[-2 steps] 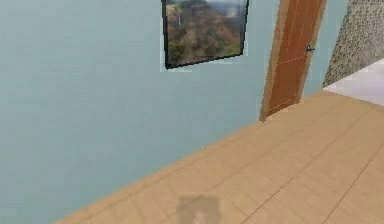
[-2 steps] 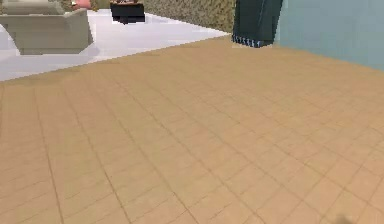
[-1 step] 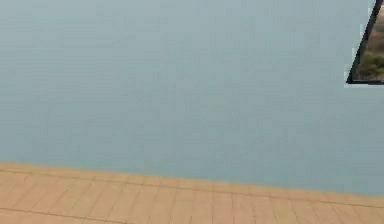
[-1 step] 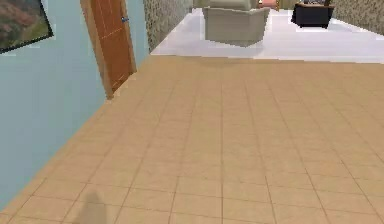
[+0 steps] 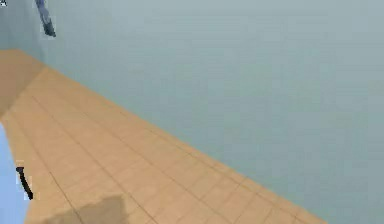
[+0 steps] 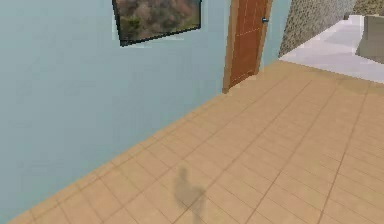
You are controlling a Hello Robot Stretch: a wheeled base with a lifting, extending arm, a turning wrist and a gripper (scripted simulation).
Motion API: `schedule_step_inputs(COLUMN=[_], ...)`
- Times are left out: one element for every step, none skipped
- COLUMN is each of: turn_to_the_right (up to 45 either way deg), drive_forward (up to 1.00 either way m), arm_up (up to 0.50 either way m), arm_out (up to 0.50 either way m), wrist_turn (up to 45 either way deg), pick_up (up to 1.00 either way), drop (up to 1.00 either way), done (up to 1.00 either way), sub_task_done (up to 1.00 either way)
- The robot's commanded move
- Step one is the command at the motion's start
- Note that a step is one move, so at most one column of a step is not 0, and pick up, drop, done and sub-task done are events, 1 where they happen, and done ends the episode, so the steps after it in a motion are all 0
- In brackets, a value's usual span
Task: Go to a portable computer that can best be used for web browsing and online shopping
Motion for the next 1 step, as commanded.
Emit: schedule_step_inputs(turn_to_the_right=[0.0], drive_forward=[1.00], arm_up=[0.00], arm_out=[0.00], wrist_turn=[0.0], pick_up=[0.00], drop=[0.00], done=[0.00], sub_task_done=[0.00])
